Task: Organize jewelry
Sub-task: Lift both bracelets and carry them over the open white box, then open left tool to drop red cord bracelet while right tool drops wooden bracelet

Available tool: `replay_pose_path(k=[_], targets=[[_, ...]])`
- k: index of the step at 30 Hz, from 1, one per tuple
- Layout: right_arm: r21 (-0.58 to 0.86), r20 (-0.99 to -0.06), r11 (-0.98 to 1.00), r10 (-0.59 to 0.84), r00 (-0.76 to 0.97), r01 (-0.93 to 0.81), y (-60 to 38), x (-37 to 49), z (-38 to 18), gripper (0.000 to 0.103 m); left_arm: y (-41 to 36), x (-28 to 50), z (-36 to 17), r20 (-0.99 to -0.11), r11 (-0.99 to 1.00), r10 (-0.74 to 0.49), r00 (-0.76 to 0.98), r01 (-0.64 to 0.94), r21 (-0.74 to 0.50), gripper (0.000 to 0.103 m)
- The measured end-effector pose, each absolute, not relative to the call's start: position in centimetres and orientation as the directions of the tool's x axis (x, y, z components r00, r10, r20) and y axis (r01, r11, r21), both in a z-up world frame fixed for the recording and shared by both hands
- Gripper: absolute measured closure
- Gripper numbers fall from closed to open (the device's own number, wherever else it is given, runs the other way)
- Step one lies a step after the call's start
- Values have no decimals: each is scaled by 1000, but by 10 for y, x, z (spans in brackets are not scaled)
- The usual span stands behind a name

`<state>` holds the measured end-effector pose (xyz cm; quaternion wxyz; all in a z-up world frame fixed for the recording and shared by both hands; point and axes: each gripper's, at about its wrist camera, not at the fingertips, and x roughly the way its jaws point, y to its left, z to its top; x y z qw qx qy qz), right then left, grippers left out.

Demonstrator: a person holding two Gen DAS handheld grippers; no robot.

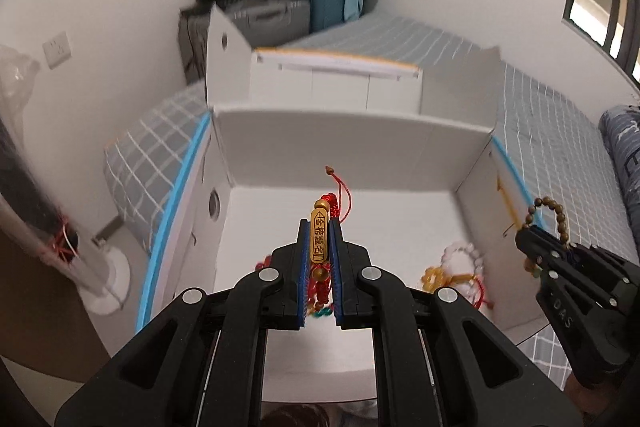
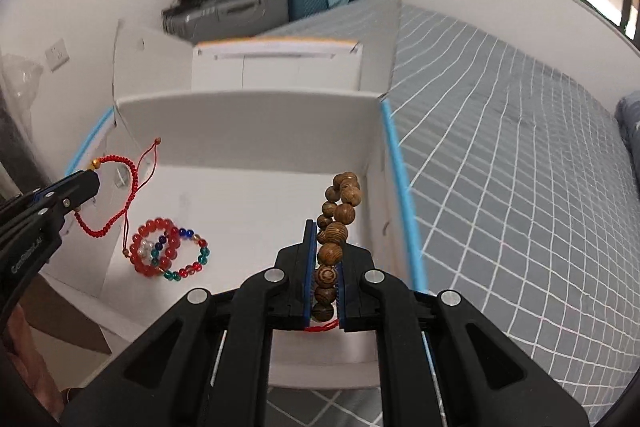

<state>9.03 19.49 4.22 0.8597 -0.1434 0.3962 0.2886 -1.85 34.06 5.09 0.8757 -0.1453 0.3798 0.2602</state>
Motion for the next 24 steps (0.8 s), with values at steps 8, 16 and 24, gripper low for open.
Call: replay_pose_path(k=[8,16,24], targets=[[10,-860,787,321,397,-617,220,104,15,96,365,-6,22,-838,821,264,479,-567,-66,95],[22,-890,794,293,350,-608,225,108,-2,95,363,0,10,-860,831,266,436,-556,-24,94],[71,-862,801,349,367,-594,219,106,11,57,360,-2,13,-854,825,283,436,-565,-15,85]])
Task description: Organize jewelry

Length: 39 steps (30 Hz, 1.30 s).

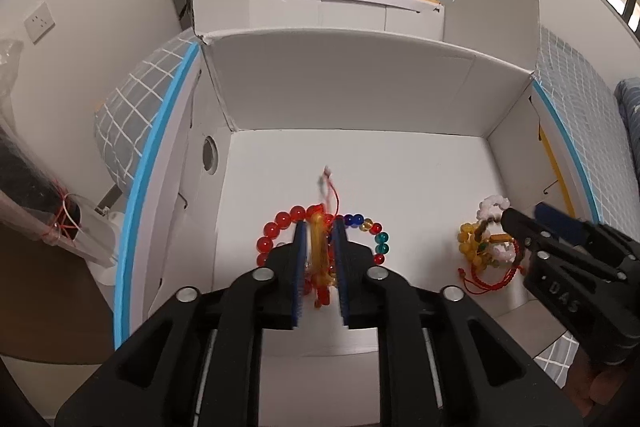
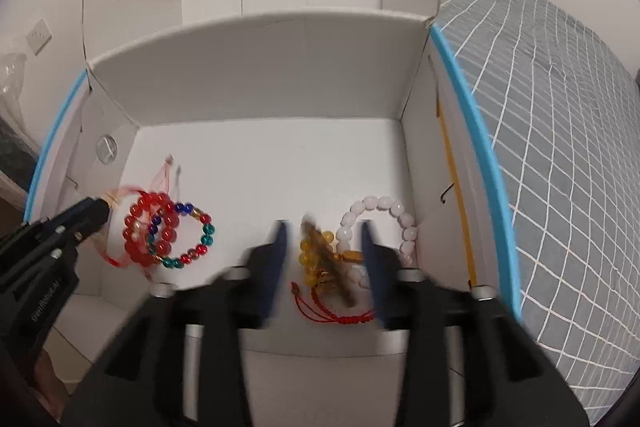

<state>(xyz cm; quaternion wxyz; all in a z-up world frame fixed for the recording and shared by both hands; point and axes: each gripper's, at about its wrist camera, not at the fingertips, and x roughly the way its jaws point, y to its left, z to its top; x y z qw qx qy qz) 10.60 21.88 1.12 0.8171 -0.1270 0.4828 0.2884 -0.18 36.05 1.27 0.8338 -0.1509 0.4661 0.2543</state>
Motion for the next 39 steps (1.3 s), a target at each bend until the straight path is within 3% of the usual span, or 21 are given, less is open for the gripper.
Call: replay_pose_path(k=[4,8,11,18,25,39], targets=[[109,-819,797,411,401,-594,207,96,34,40,354,-12,24,-823,823,320,470,-568,-4,48],[106,-768,799,444,462,-592,194,83,55,30,349,-30,45,-765,809,378,522,-587,-1,23],[101,-731,808,456,507,-581,182,73,66,21,343,-45,57,-725,802,410,554,-597,-2,13],[58,-661,812,467,587,-581,160,38,79,7,325,-78,76,-651,805,457,607,-594,11,6],[35,-612,825,464,640,-564,141,5,79,7,306,-105,75,-617,811,474,628,-584,27,6],[45,-649,813,465,602,-580,123,-18,59,7,285,-137,59,-633,830,448,632,-557,31,6]])
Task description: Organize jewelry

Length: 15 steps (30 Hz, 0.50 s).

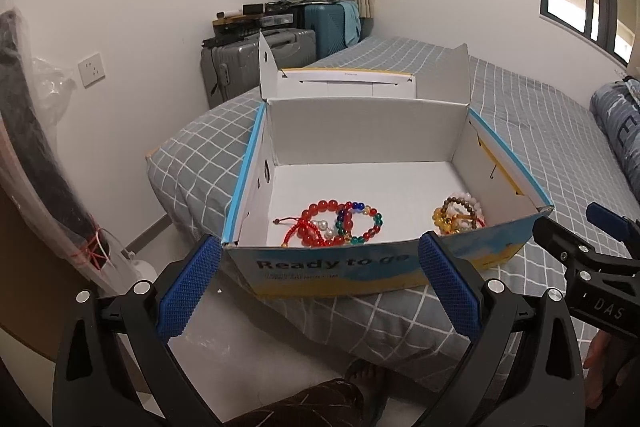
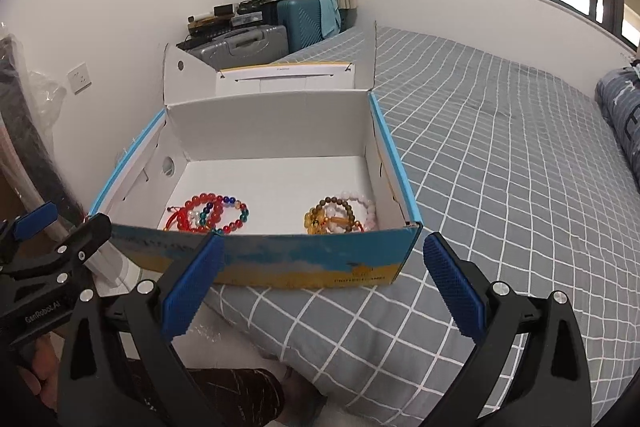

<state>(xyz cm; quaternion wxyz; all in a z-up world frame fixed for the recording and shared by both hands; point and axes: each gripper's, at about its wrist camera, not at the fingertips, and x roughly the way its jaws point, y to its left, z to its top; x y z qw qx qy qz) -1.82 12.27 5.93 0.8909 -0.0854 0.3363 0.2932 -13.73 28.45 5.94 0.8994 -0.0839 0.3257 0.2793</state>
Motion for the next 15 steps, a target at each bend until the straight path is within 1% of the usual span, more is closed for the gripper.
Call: replay_pose_path(k=[15], targets=[[41,-649,812,464,603,-582,121,-19,60,7,276,-142,62,-632,844,426,647,-536,20,6]])
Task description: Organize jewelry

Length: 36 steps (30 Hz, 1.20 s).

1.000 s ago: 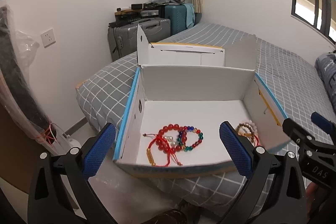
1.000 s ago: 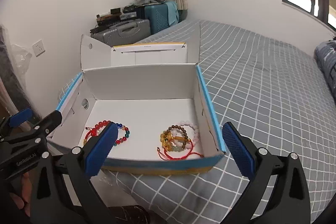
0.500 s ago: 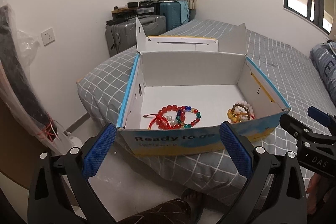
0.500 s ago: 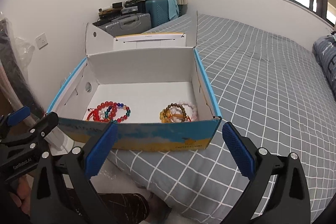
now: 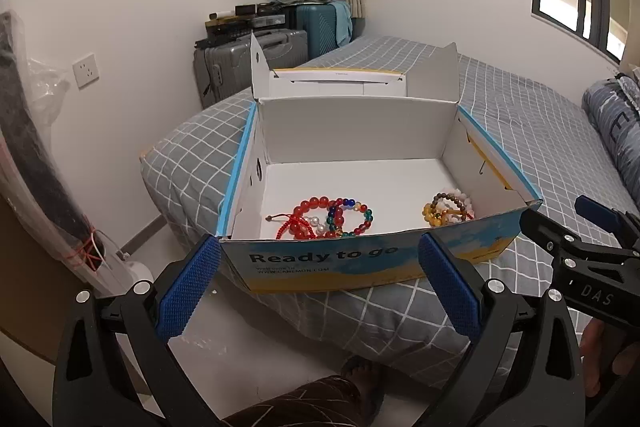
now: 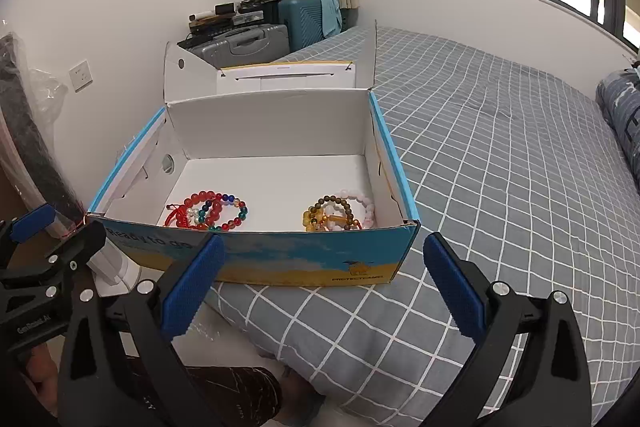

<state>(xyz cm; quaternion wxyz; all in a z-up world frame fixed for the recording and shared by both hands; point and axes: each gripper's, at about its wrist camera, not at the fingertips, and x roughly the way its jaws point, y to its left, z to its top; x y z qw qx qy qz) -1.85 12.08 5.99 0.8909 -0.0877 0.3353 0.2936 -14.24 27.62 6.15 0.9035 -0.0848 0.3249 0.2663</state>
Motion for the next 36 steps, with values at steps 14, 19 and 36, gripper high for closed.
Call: replay_pose_path(k=[14,19,36], targets=[[35,-649,814,460,606,-580,122,-18,59,7,278,-139,59,-642,845,410,648,-535,-2,6],[36,-649,814,460,605,-580,122,-18,59,7,281,-140,60,-643,842,402,652,-539,-21,6],[33,-652,813,458,604,-582,122,-18,57,7,283,-141,63,-632,825,429,645,-564,-15,6]])
